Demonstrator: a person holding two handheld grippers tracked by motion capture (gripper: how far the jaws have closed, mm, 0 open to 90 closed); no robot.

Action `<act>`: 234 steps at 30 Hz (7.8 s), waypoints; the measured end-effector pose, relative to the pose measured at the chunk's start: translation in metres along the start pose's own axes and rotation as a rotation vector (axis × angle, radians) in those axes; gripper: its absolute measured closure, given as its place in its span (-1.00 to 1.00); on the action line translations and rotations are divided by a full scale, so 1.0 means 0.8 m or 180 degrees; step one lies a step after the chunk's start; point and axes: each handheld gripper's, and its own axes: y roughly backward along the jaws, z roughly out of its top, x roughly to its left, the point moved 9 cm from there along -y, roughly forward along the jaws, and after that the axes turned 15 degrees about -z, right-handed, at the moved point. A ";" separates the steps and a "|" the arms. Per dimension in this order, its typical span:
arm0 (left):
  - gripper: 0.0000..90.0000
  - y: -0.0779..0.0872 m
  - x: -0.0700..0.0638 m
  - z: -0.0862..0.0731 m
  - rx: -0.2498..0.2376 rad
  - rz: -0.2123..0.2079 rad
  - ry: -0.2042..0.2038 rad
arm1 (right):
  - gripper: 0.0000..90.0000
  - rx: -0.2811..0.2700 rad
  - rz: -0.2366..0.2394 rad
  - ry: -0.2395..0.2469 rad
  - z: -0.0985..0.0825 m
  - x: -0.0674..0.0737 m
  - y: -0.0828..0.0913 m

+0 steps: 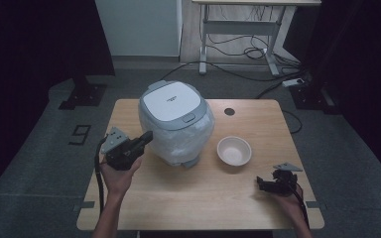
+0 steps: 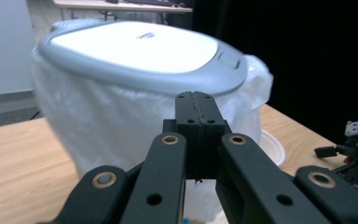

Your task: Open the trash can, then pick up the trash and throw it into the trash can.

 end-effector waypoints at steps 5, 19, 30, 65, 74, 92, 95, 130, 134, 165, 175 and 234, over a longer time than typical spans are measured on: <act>1.00 -0.013 -0.010 0.014 0.0009 -0.0090 -0.0032 | -0.91 0.0000 0.0000 -0.0001 0.000 0.000 0.000; 1.00 -0.047 -0.020 0.031 0.0121 -0.0171 -0.0099 | -0.89 -0.0005 -0.0008 -0.0014 0.000 0.000 0.000; 1.00 -0.073 -0.013 0.037 0.0227 -0.0172 -0.0085 | -0.89 -0.0005 -0.0009 -0.0019 0.000 0.000 0.000; 1.00 -0.140 -0.007 0.038 0.0436 -0.0280 0.0044 | -0.88 -0.0007 -0.0010 -0.0014 0.000 -0.001 0.000; 1.00 -0.140 -0.007 0.037 0.0442 -0.0294 0.0074 | -0.88 -0.0007 -0.0011 -0.0014 0.000 -0.001 0.000; 1.00 -0.138 -0.009 0.036 0.0423 -0.0444 0.0202 | -0.88 -0.0012 0.0002 0.0001 0.000 -0.001 0.000; 0.88 -0.133 -0.010 0.036 0.0398 -0.0439 0.0152 | -0.88 -0.0014 0.0009 0.0006 0.000 -0.001 0.000; -0.37 -0.015 0.046 -0.165 0.0822 0.0099 0.0197 | -0.86 -0.0025 0.0006 0.0006 0.000 -0.002 0.000; -0.36 -0.018 0.058 -0.187 0.0935 0.0164 0.0219 | -0.85 -0.0025 0.0005 0.0004 0.000 -0.002 0.000; -0.33 -0.026 0.074 -0.249 0.1230 0.0285 0.0349 | -0.62 -0.0266 0.0213 -0.0090 0.032 0.008 0.022; -0.34 -0.027 0.071 -0.251 0.1256 0.0237 0.0339 | -0.58 -0.0400 0.0284 -0.0152 0.068 0.013 0.026; -0.30 -0.031 0.064 -0.258 0.1361 0.0107 0.0323 | 0.83 -0.0163 0.0717 0.0052 0.131 0.055 0.006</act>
